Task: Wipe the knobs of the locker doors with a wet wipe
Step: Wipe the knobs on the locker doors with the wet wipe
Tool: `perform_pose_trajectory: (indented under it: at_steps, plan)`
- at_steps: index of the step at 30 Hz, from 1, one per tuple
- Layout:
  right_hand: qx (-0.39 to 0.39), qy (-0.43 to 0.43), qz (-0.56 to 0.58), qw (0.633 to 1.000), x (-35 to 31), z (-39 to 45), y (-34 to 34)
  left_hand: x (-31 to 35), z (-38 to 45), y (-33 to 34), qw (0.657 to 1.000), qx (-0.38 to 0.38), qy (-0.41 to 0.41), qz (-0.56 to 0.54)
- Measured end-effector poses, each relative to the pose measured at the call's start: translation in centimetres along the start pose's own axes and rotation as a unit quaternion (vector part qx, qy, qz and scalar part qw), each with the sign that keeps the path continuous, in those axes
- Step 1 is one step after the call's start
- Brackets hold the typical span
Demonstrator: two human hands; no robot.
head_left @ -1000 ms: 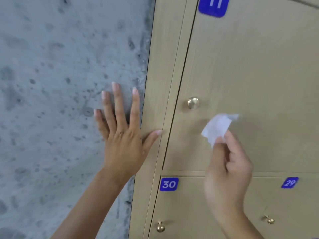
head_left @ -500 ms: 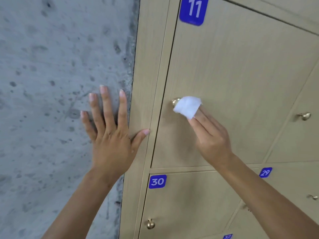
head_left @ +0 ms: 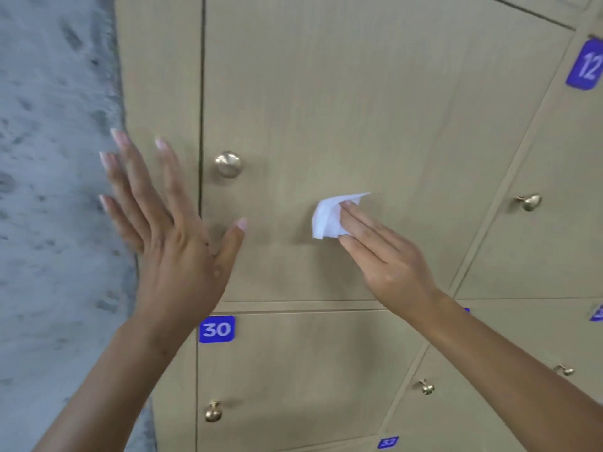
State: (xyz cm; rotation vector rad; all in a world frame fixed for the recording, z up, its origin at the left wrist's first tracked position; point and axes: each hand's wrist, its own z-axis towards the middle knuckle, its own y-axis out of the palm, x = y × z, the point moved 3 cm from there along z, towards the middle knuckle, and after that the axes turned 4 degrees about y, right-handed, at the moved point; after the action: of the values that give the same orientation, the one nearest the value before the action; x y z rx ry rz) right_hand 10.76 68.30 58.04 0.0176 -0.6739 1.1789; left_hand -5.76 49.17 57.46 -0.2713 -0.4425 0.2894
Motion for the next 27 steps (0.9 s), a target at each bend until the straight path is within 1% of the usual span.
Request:
perform_pose_trajectory:
  at_steps: [3,5,8,11,13,15,17,20,23,27]
  plan:
    - [0.01,0.031,-0.031,0.999,5.5,-4.1,-3.2,6.3,-1.3,3.6,0.998,-0.023,0.055,0.012]
    - [0.024,0.048,-0.074,0.996,9.3,-6.8,-5.4,10.3,-2.0,6.7,0.995,-0.047,0.09,0.014]
    - [0.021,0.066,-0.128,0.989,15.0,-10.0,-8.0,15.9,-3.1,10.8,0.99,-0.068,0.125,0.006]
    - [0.004,0.043,-0.163,0.986,19.6,-11.9,-8.6,20.5,-3.7,14.1,0.988,-0.076,0.132,-0.004]
    - [-0.017,0.017,-0.159,0.987,21.9,-12.5,-7.9,22.8,-3.4,15.8,0.988,-0.071,0.135,0.001]
    - [-0.024,-0.015,-0.152,0.988,23.4,-13.2,-7.2,24.2,-2.9,17.1,0.989,-0.062,0.132,0.01]
    - [-0.015,-0.041,-0.151,0.988,24.4,-13.8,-7.0,24.8,-2.4,18.1,0.99,-0.062,0.124,0.021]
    - [-0.002,-0.069,-0.156,0.985,25.7,-15.5,-7.3,24.7,-2.1,19.4,0.987,-0.078,0.12,0.072]
    - [0.017,-0.057,-0.133,0.989,26.9,-17.1,-7.9,24.4,-1.9,20.2,0.98,-0.09,0.13,0.123]
    - [0.043,-0.044,-0.127,0.99,26.2,-15.8,-7.6,24.4,-1.8,20.2,0.976,-0.079,0.138,0.145]
